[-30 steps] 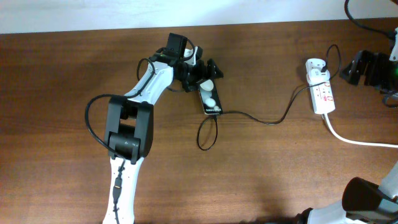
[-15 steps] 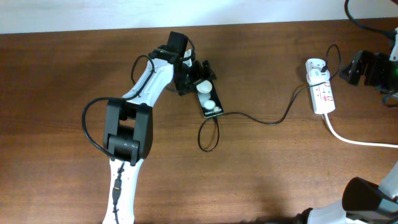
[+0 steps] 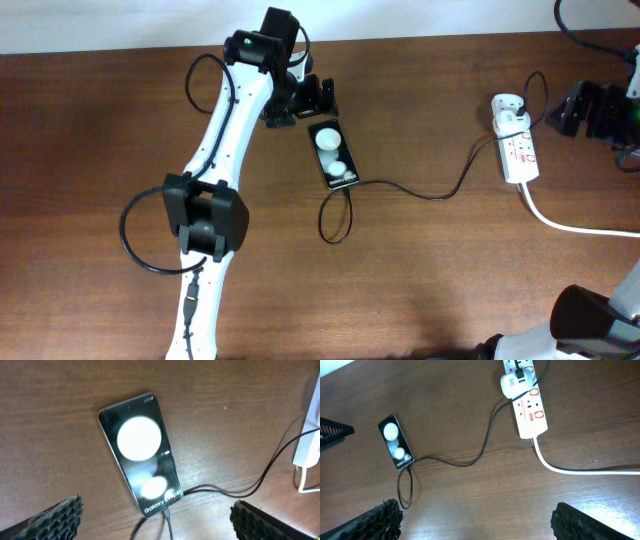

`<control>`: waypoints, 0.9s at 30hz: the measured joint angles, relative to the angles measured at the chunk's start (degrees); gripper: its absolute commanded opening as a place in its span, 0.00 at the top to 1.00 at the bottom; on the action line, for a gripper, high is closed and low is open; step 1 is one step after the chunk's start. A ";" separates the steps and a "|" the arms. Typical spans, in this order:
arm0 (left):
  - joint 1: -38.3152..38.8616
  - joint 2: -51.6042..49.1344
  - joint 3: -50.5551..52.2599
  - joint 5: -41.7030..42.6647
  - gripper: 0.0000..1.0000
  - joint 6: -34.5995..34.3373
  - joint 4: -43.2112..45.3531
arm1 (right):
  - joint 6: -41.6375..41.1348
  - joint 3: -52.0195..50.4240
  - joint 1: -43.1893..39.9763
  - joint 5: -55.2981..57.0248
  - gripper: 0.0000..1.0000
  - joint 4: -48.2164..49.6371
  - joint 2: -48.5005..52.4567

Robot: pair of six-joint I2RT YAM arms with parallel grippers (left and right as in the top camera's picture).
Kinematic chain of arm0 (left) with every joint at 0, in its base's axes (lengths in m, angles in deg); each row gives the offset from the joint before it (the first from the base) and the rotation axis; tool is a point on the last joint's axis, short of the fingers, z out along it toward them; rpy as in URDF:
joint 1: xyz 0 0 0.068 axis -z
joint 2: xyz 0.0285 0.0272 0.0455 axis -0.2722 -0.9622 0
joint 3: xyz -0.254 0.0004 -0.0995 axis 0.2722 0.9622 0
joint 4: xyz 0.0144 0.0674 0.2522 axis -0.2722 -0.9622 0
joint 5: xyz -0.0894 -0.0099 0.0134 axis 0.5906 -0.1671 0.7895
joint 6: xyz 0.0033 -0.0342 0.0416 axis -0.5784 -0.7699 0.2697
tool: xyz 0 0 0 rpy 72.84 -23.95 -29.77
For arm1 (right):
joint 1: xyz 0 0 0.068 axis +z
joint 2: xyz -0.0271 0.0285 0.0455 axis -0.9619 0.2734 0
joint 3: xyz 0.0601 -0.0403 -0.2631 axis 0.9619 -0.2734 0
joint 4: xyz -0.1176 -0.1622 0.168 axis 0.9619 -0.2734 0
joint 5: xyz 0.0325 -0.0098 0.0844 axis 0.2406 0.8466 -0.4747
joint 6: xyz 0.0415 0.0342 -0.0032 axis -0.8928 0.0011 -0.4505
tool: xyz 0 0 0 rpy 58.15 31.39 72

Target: Plug charger to phone and switch on socket

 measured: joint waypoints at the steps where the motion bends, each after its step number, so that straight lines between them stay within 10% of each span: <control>1: 0.04 0.00 -0.85 -1.27 0.01 1.29 -3.30 | 0.00 0.00 0.00 0.00 0.01 0.00 0.02; 27: 4.11 6.73 -2.21 -9.88 0.01 7.54 -8.90 | 0.00 0.00 0.00 0.00 0.01 0.00 0.02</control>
